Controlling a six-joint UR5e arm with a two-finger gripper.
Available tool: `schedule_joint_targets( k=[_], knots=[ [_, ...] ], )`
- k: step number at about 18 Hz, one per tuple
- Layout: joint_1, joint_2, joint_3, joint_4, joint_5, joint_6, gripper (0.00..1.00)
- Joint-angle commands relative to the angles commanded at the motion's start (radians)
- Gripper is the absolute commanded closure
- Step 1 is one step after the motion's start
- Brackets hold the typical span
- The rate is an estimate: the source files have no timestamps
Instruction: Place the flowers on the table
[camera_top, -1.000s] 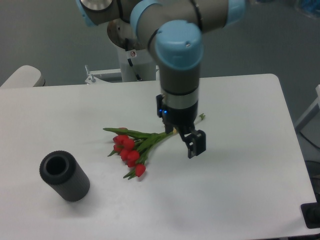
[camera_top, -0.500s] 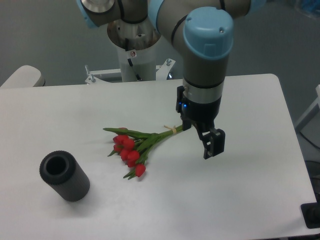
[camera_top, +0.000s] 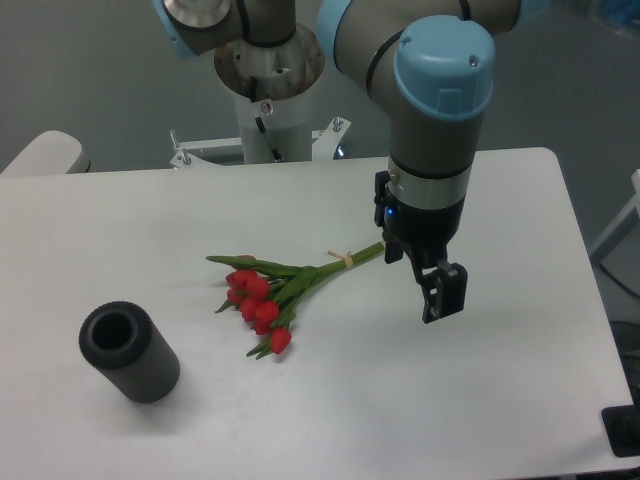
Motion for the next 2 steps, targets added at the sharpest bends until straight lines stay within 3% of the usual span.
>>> schedule_joint_targets(
  k=[2],
  knots=[
    [0.0,-0.002,0.0,0.002,0.0,0.0,0.02]
  ],
)
